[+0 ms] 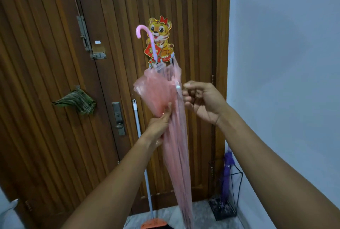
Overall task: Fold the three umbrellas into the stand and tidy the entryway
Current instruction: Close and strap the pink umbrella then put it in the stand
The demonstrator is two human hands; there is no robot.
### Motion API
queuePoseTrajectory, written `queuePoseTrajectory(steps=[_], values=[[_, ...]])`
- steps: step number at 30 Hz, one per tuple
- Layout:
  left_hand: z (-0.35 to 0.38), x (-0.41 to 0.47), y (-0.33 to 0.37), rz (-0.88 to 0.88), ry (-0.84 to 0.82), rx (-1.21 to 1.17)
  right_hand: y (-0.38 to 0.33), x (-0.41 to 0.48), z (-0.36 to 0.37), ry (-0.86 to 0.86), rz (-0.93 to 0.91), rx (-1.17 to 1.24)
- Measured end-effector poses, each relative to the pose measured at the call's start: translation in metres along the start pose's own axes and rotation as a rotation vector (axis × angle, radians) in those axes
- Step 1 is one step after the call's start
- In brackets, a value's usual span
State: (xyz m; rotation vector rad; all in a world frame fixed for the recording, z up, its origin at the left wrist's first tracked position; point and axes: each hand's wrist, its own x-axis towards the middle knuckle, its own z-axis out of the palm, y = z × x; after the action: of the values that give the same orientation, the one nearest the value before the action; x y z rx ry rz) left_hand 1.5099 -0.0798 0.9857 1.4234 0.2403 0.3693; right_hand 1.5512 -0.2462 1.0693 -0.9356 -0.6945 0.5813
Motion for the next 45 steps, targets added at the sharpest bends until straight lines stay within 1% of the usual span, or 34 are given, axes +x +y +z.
queuePoseTrajectory(steps=[2, 3, 7, 10, 13, 18, 20, 23, 25, 27, 31, 36, 41, 45], values=[[-0.002, -0.003, 0.002, -0.011, -0.052, 0.007, 0.014, 0.004, -0.012, 0.152, 0.017, -0.05], [-0.004, -0.005, 0.003, -0.019, -0.088, 0.0, 0.019, 0.007, -0.016, 0.2, -0.002, -0.118], [-0.008, -0.012, 0.004, -0.008, -0.228, -0.043, 0.028, 0.01, -0.024, 0.309, -0.052, -0.415], [-0.007, -0.014, -0.001, 0.027, -0.247, -0.119, 0.025, 0.008, -0.026, 0.395, -0.1, -0.489], [-0.01, -0.015, -0.006, 0.076, -0.234, -0.226, 0.024, 0.006, -0.026, 0.394, -0.102, -0.422], [-0.016, -0.021, -0.016, 0.072, -0.233, -0.261, 0.012, 0.009, -0.027, 0.421, -0.083, -0.115], [-0.018, -0.022, -0.018, 0.068, -0.234, -0.259, 0.01, 0.01, -0.026, 0.429, -0.094, -0.066], [-0.019, -0.022, -0.018, 0.072, -0.242, -0.199, 0.01, 0.011, -0.024, 0.426, -0.102, -0.125], [-0.019, -0.022, -0.017, 0.069, -0.246, -0.155, 0.008, 0.012, -0.022, 0.456, -0.101, -0.163], [-0.02, -0.022, -0.018, 0.06, -0.24, -0.103, 0.006, 0.012, -0.02, 0.485, -0.109, -0.248], [-0.02, -0.019, -0.02, 0.026, -0.191, -0.008, 0.005, 0.01, -0.015, 0.44, -0.174, -0.381], [-0.022, -0.014, -0.017, 0.055, -0.141, -0.123, -0.004, 0.007, -0.014, 0.379, -0.224, -0.458], [-0.022, -0.014, -0.015, 0.057, -0.093, -0.101, -0.005, 0.004, -0.014, 0.337, -0.274, -0.498], [-0.016, -0.015, -0.012, 0.082, -0.048, -0.1, -0.007, 0.002, -0.011, 0.268, -0.311, -0.538]])
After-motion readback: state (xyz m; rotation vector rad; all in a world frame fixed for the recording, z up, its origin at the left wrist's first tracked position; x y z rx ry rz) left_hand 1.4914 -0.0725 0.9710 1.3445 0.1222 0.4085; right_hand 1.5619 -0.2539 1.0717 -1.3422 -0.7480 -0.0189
